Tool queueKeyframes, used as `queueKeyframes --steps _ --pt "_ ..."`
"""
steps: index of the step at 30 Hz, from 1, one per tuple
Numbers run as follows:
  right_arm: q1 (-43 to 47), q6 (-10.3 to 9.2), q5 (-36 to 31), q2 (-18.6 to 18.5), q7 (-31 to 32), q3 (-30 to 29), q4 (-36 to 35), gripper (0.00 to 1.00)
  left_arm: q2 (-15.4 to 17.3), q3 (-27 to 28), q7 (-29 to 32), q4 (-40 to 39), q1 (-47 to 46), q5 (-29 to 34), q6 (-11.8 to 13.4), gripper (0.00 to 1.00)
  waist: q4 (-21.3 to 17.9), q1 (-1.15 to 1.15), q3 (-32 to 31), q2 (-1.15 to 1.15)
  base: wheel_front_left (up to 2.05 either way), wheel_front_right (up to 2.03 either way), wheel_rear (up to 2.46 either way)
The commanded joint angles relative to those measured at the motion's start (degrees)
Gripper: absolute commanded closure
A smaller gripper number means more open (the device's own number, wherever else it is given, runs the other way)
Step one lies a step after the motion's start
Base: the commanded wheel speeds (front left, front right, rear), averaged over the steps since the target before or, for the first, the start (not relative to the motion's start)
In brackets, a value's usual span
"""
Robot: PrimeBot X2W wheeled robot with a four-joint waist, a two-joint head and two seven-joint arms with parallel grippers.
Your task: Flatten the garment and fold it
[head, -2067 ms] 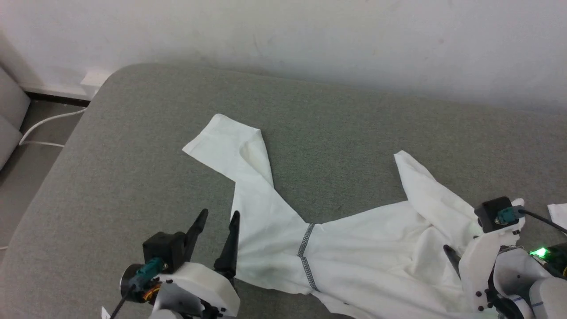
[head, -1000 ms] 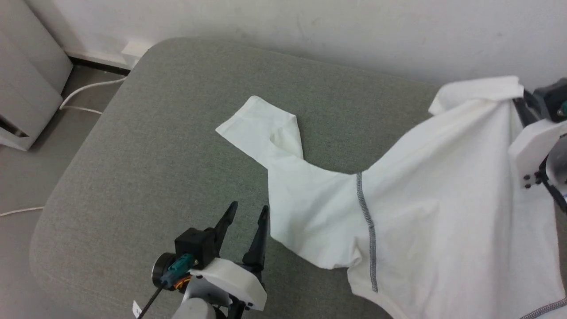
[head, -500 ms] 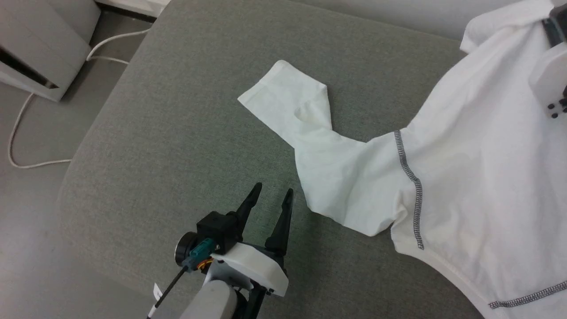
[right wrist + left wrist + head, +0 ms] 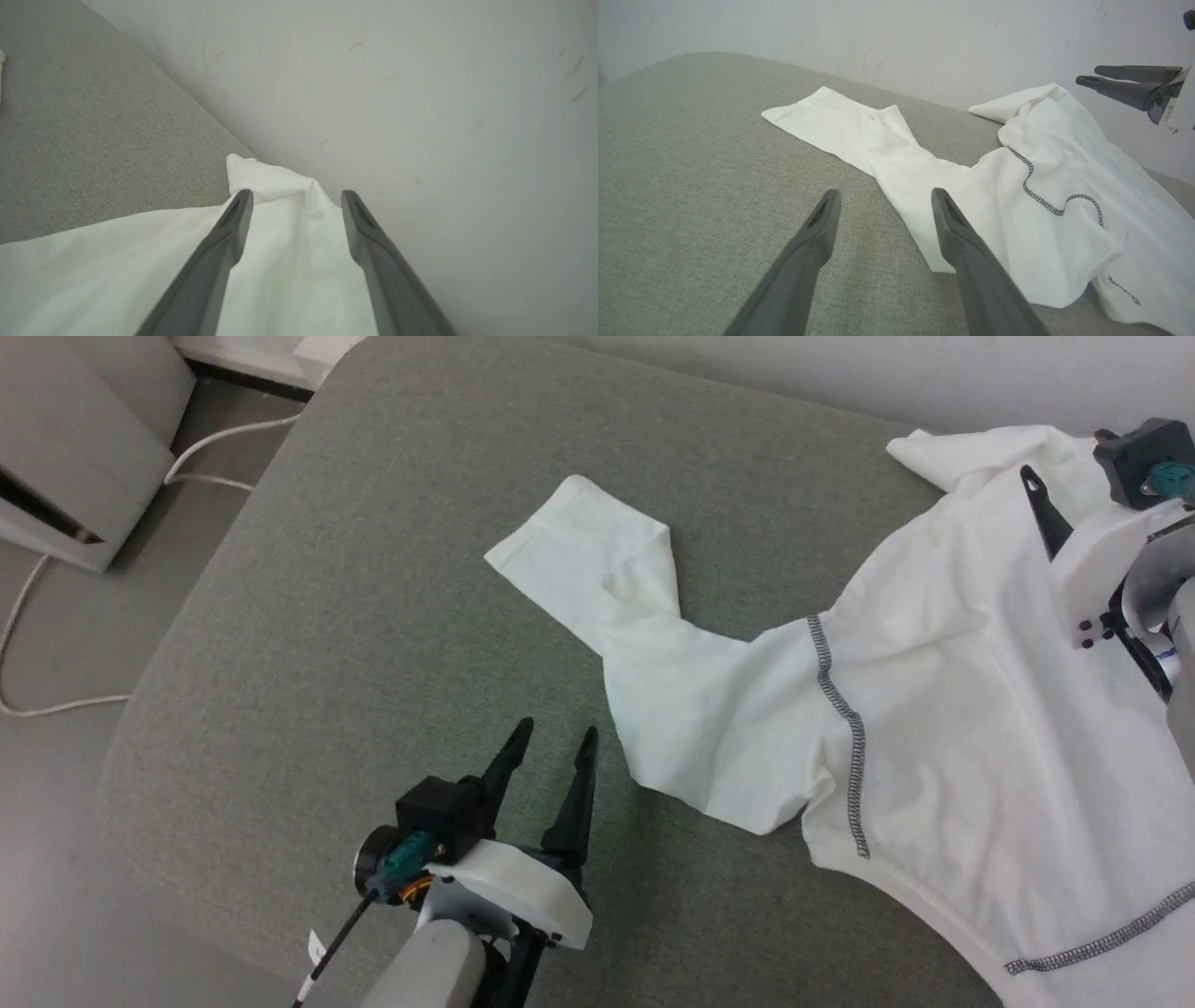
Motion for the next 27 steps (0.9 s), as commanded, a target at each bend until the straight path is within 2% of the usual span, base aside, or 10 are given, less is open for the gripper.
queueKeyframes --steps 1,5,8,10,14,18,22,27 --pt "-0.2 -0.13 1.2 0.4 -1.8 -0.6 0.1 0.0 0.4 0.6 -0.3 0.0 0.1 -0.5 0.1 0.0 -5.5 0.0 -5.4 0.0 0.0 0.0 0.0" --pt "2.7 -0.13 4.5 0.7 -6.0 -2.9 -2.0 0.0 1.1 1.8 -0.3 -0.7 1.5 -1.4 0.2 0.0 -9.4 0.0 -8.7 0.0 0.0 0.0 0.0" --pt "6.9 -0.13 6.7 0.5 -7.2 -5.7 -6.7 0.0 1.5 2.5 -0.4 -1.4 2.8 -2.0 0.5 0.0 -12.3 0.0 -10.4 0.0 0.0 0.0 0.0" --pt "11.0 -0.13 8.3 0.6 -7.4 -8.7 -11.4 0.0 1.7 2.9 -0.4 -1.8 3.9 -2.6 0.7 0.0 -14.1 0.0 -11.3 0.0 0.0 0.0 0.0" --pt "21.5 -0.13 8.8 0.9 -7.4 -17.1 -25.2 0.0 1.9 3.3 0.0 -2.2 5.6 -3.8 0.6 0.0 -17.2 0.0 -11.8 0.0 0.0 0.0 0.0" --pt "33.5 -0.13 8.0 5.5 -7.4 -26.8 -38.3 0.0 2.4 3.0 1.7 -2.1 7.4 -4.9 0.4 0.0 -20.0 0.0 -12.2 0.0 0.0 0.0 0.0" --pt "43.9 -0.13 5.9 10.8 -7.4 -29.9 -47.7 0.0 2.7 1.8 6.7 -2.8 9.5 -7.0 -0.6 0.0 -22.7 0.0 -12.1 0.0 0.0 0.0 0.0" --pt "50.8 -0.13 4.7 15.6 -5.9 -32.8 -53.8 0.0 3.0 -1.8 16.1 -4.9 11.1 -9.2 -2.2 0.0 -25.1 0.0 -10.9 0.0 0.0 0.0 0.0"
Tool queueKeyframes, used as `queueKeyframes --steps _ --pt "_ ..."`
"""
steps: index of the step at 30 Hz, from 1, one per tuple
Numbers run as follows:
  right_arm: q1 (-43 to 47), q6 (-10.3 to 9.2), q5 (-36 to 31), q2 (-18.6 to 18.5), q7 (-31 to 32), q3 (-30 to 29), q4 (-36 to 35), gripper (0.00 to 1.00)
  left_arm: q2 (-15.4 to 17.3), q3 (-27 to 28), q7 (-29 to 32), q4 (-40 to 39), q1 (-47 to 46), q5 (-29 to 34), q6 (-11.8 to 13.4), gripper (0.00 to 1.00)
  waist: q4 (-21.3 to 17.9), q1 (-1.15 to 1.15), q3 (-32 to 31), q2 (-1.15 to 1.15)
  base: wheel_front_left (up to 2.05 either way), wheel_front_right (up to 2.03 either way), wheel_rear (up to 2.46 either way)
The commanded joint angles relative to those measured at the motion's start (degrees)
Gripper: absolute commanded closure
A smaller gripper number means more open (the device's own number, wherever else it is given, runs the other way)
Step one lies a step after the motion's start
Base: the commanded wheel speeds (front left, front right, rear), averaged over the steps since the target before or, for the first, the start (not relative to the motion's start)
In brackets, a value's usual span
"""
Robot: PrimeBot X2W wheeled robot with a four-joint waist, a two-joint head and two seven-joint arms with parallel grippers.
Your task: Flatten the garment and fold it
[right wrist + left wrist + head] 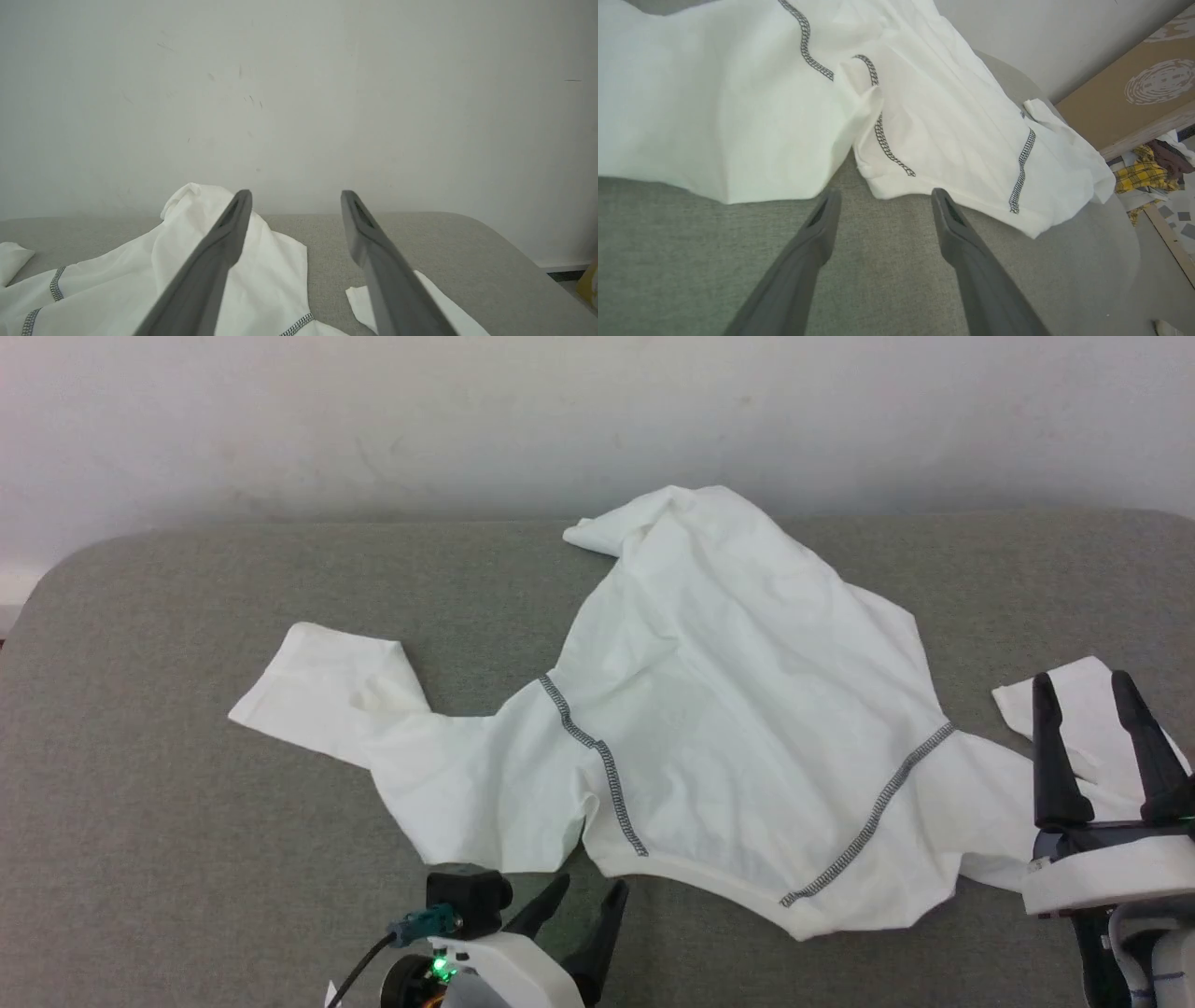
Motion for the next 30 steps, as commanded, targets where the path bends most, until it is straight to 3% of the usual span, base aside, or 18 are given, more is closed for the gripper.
queueKeyframes --steps 1,10,22,23,26,30 --pt "0.9 -0.06 -0.8 0.8 0.4 -0.5 -1.2 0.0 -0.2 -0.3 1.8 -0.9 0.8 -1.2 -0.1 0.0 -2.8 0.01 0.4 -0.01 0.0 0.0 0.0" --pt "2.6 -0.06 -1.7 1.8 1.9 -0.5 -4.9 0.0 -1.4 2.2 3.2 1.0 -2.5 -3.1 4.0 0.0 -4.9 0.01 2.9 -0.01 0.0 0.0 0.0" --pt "3.7 -0.06 -0.4 1.0 4.6 3.2 -4.0 0.0 -2.2 2.8 1.9 6.8 -8.0 -5.9 1.3 0.0 -6.1 0.01 5.2 -0.01 0.0 0.0 0.0" --pt "3.9 -0.06 0.0 0.7 5.2 4.1 -3.8 0.0 -2.2 2.8 1.4 7.1 -8.4 -5.8 0.9 1.0 -6.1 0.01 5.2 -0.01 0.0 0.0 0.0" --pt "5.5 -0.06 3.4 -1.3 9.2 8.9 -3.6 0.0 -2.2 3.1 -1.2 7.7 -8.9 -5.3 0.5 1.0 -5.9 0.01 4.4 -0.01 0.0 0.0 0.0" --pt "9.6 -0.06 15.4 -3.8 20.1 14.4 -5.7 0.0 -1.9 3.1 -4.1 7.6 -8.2 -4.4 0.5 1.0 -5.4 0.01 3.0 -0.01 0.0 0.0 0.0"
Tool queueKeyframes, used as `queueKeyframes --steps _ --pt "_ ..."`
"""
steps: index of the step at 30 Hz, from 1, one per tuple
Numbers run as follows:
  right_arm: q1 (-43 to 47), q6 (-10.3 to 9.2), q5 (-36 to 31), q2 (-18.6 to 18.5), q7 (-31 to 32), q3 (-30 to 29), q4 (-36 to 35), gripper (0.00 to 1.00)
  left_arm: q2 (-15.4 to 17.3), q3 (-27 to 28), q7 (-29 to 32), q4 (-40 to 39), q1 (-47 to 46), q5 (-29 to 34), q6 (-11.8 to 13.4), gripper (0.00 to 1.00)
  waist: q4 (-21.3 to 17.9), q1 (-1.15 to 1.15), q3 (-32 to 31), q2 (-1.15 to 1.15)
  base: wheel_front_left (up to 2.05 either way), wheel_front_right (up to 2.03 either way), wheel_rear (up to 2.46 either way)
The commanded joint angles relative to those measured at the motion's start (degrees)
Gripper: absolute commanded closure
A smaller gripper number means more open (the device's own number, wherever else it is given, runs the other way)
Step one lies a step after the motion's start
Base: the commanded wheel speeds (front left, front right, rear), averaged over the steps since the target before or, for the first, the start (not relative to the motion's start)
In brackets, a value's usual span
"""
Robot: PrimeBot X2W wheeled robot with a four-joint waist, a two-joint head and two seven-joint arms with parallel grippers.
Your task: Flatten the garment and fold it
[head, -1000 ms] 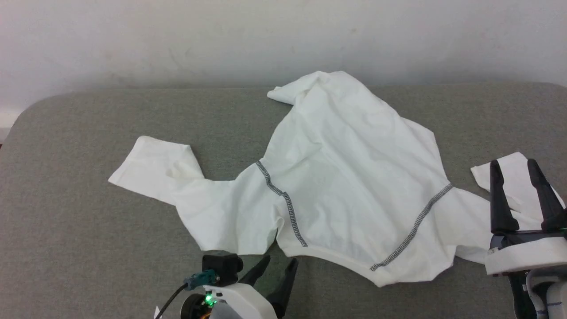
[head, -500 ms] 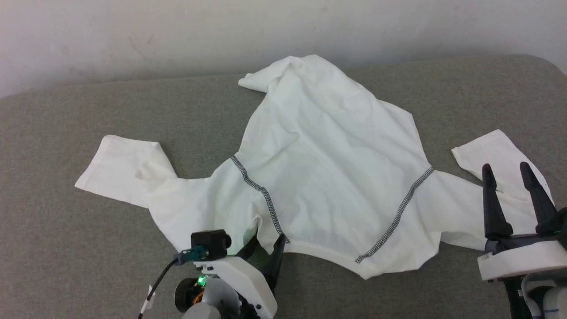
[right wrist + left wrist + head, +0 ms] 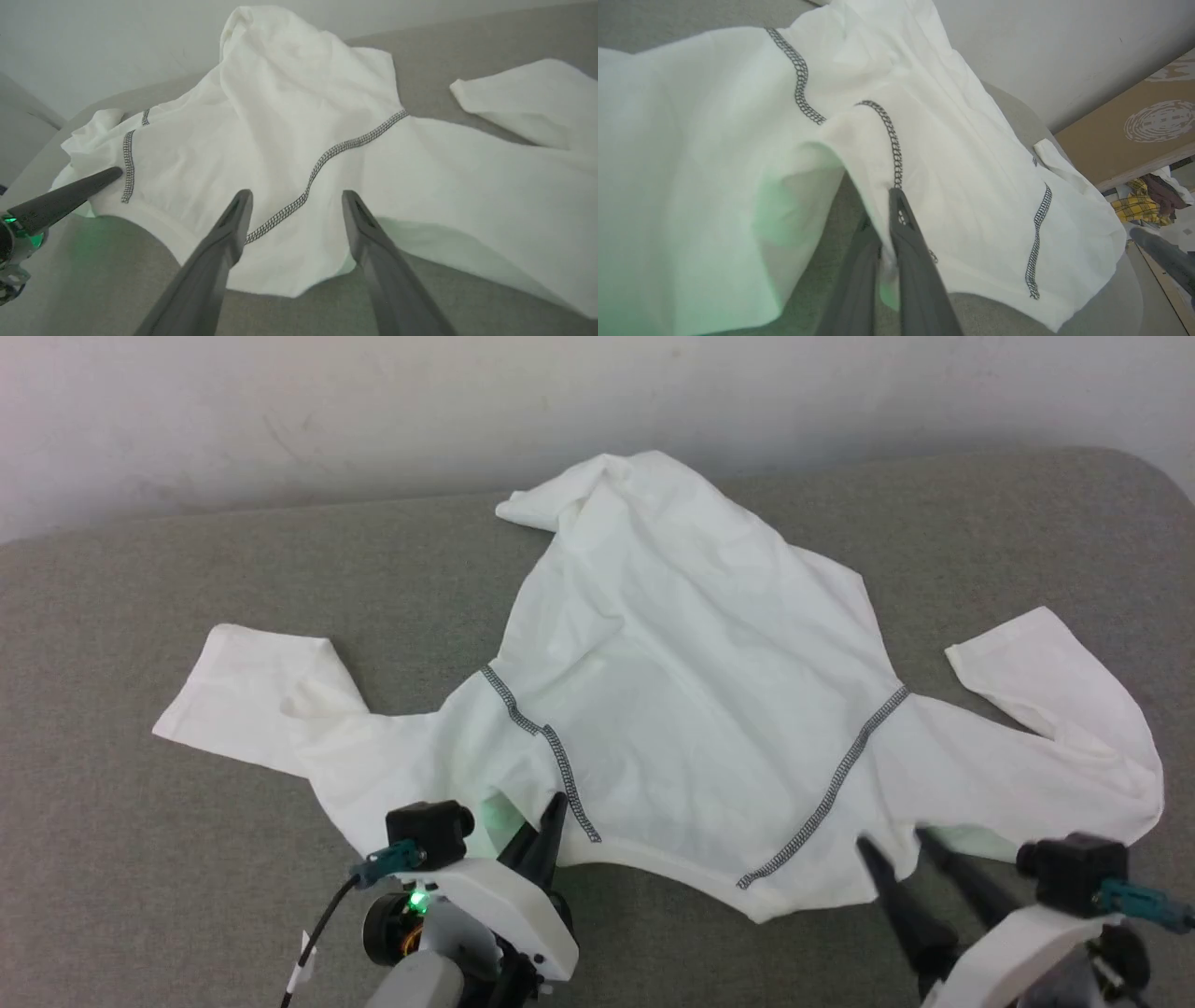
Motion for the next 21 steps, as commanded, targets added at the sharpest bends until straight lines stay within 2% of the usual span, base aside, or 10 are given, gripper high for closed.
queueKeyframes --steps 1,4,7,9,15,21 --pt "2.6 -0.05 5.7 -1.0 5.4 1.2 -1.3 0.0 0.3 -0.2 -1.1 -0.2 0.3 0.9 -0.3 1.0 0.6 0.0 -1.2 0.0 0.0 0.0 0.0" --pt "5.7 -0.05 13.9 -1.3 14.2 1.4 -3.0 0.0 0.3 -0.9 -1.8 -1.0 1.3 1.4 -0.3 1.0 1.4 0.0 -2.0 0.0 0.0 0.0 0.0" --pt "7.3 -0.05 18.1 0.4 19.9 -0.2 -3.4 0.0 0.2 -1.6 -2.2 -2.0 1.8 1.7 -0.2 1.0 2.4 0.0 -2.2 0.0 0.0 0.0 0.0" --pt "7.4 -0.05 18.6 2.3 22.3 -2.3 -2.2 0.0 0.2 -2.1 -2.3 -2.7 2.0 2.1 0.0 1.0 3.1 0.0 -2.1 0.0 0.0 0.0 0.0" --pt "4.1 -0.05 18.9 7.6 25.8 -6.5 2.2 0.0 0.1 -3.4 -2.1 -4.5 2.1 2.7 0.4 1.0 4.7 0.0 -1.6 0.0 0.0 0.0 0.0" --pt "0.0 -0.05 17.9 9.1 26.1 -9.1 7.4 0.0 0.2 -4.6 -1.6 -5.5 1.9 3.4 0.5 1.0 6.1 0.0 -0.9 0.0 0.0 0.0 0.0"
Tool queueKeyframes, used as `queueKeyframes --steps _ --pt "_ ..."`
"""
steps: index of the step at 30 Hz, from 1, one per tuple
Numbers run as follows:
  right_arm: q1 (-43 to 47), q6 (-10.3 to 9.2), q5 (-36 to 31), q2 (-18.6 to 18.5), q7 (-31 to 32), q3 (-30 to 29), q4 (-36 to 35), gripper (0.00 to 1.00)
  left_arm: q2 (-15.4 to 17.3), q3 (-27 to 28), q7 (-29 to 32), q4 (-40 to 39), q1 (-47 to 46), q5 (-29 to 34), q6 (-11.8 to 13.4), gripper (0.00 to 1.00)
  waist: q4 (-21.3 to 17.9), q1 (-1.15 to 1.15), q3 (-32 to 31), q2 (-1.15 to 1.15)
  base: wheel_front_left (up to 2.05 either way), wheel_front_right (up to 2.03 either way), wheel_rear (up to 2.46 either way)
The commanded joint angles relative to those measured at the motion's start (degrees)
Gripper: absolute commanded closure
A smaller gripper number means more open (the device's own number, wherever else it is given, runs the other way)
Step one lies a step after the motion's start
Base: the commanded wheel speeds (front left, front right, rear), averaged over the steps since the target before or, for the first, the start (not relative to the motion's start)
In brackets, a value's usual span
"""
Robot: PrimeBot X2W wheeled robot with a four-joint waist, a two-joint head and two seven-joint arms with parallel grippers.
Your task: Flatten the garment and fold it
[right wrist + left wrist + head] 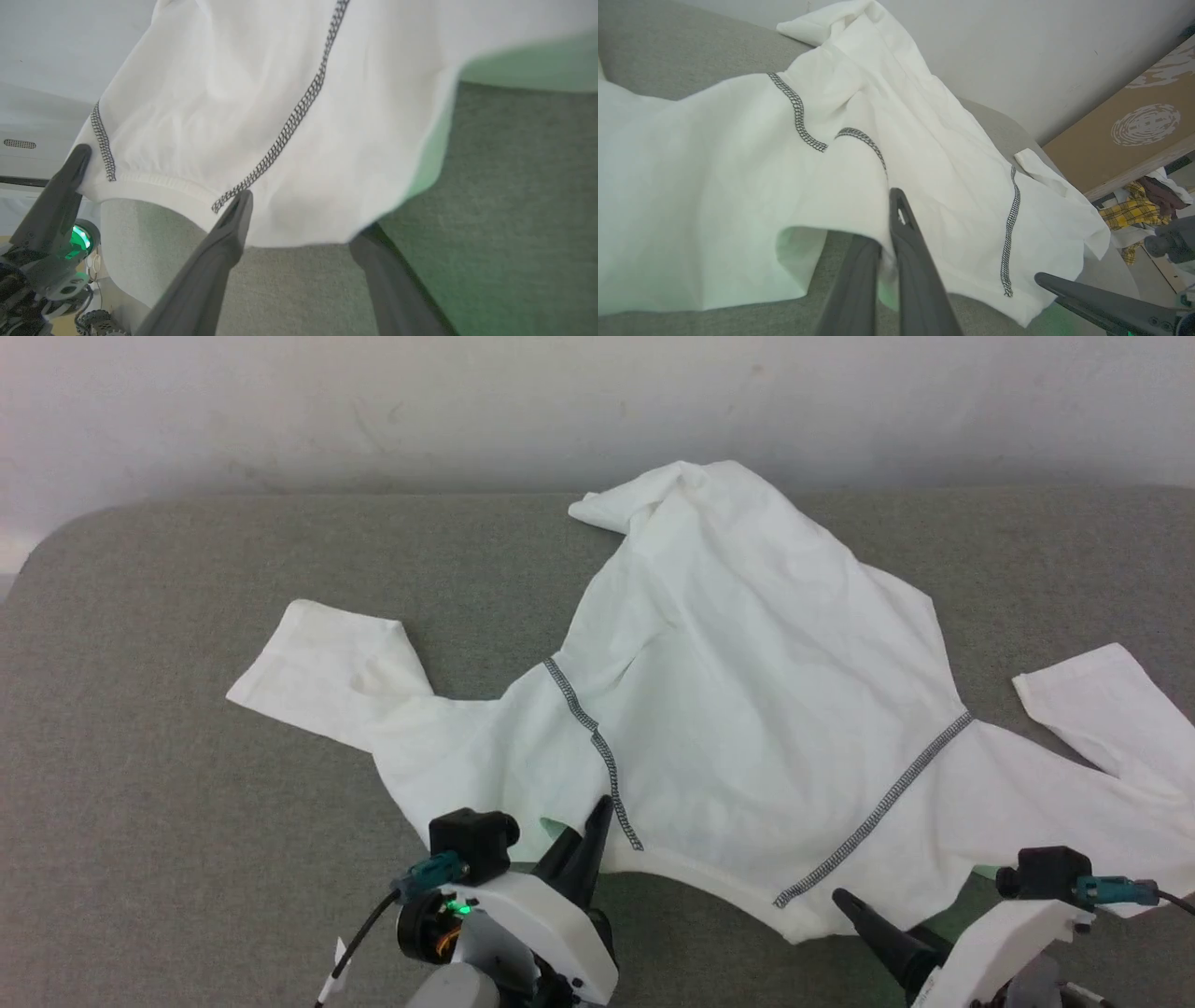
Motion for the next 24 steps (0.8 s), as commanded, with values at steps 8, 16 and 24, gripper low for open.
queueKeyframes --steps 8,16,24 --pt "-4.3 -0.04 -2.6 0.5 -2.7 0.0 4.9 0.14 0.1 -1.1 0.6 -0.7 0.1 0.7 0.7 1.0 2.0 0.0 1.5 -0.01 0.0 0.0 0.0" --pt "-3.7 -0.04 -5.6 -1.5 -6.1 2.6 2.3 1.0 1.0 -0.8 -0.2 -0.4 0.6 0.6 1.0 1.0 1.8 0.0 -0.5 -0.01 0.0 0.0 0.0" --pt "-0.8 -0.04 -4.3 -8.7 -10.5 5.2 -11.7 1.0 3.2 -0.1 -0.9 -6.0 1.8 0.5 1.0 1.0 0.4 0.0 -5.0 -0.01 0.0 0.0 0.0"
